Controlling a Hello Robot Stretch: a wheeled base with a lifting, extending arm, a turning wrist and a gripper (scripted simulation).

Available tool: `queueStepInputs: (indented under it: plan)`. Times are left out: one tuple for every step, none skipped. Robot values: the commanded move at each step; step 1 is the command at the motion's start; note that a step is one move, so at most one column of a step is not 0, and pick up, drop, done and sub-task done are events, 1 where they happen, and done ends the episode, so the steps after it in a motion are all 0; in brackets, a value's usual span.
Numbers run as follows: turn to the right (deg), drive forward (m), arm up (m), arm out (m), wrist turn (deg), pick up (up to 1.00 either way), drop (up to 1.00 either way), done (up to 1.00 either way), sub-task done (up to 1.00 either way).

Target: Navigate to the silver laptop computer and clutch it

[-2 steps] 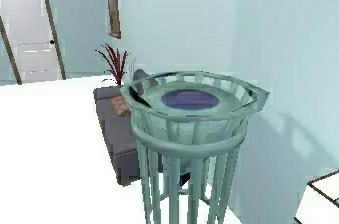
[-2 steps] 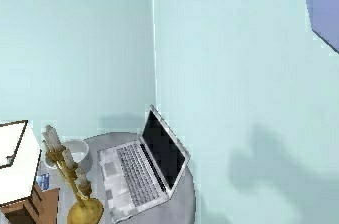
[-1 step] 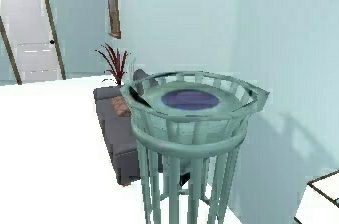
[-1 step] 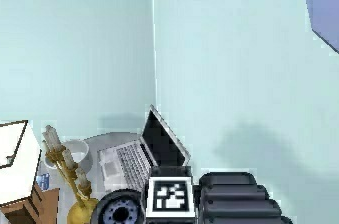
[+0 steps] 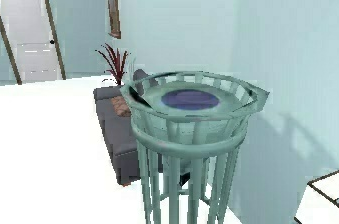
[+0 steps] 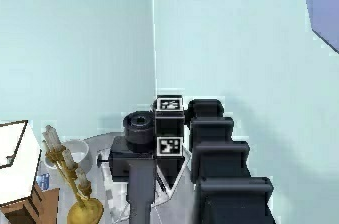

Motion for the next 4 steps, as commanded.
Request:
queueStepInputs:
  plan:
    - [0.0, 0.0, 0.0, 0.0, 45.0, 0.0, 0.0, 0.0, 0.0]
    - [0.0, 0.0, 0.0, 0.0, 45.0, 0.0, 0.0, 0.0, 0.0]
    - [0.0, 0.0, 0.0, 0.0, 42.0, 0.0, 0.0, 0.0, 0.0]
    - [0.0, 0.0, -0.3, 0.0, 0.0, 0.0, 0.0, 0.0, 0.0]
